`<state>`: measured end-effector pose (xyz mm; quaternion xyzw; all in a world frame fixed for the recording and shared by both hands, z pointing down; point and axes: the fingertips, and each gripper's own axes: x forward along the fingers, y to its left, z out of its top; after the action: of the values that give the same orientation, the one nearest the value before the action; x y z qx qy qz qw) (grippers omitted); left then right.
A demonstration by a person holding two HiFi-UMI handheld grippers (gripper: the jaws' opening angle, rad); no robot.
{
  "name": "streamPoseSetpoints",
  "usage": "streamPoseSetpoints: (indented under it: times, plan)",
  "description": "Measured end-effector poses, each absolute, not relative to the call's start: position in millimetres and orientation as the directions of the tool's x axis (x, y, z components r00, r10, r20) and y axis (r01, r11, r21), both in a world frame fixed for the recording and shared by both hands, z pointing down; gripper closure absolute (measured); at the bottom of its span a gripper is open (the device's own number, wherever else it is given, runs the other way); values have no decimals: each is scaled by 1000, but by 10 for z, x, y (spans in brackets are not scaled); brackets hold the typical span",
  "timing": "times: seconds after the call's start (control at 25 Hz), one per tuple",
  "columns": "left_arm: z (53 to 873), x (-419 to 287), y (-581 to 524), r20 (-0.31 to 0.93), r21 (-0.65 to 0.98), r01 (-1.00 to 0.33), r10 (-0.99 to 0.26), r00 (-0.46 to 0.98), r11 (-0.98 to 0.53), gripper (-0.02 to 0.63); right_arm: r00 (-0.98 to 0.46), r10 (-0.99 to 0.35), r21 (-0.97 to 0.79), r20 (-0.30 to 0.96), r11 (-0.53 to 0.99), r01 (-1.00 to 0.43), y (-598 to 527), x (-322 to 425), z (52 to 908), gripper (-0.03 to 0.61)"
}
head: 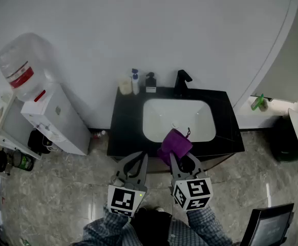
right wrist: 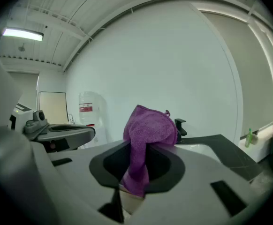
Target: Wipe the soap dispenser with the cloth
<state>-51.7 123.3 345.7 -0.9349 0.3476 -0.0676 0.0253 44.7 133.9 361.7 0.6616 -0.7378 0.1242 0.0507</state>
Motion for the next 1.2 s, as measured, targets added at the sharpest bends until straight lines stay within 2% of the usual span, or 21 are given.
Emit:
streamPoseSetpoints:
  times: [0.72,0.84,1.2]
  plan:
    - [3378,-495,1232,76,-91,-655,-661,746,-750,612,-108,-965,-143,240,75,-987,1372,503,3659,500]
    - [3434,-497,1265,110,-93,-660,-666,738,-746,612,-108,-965,-145,241,74,-987,1388,543,3675,500]
    - [3368,-411,1365,105,-109,-688,-696,710,-718,612,-127,-963,-151,236,93,-984,1460,703,3648,500]
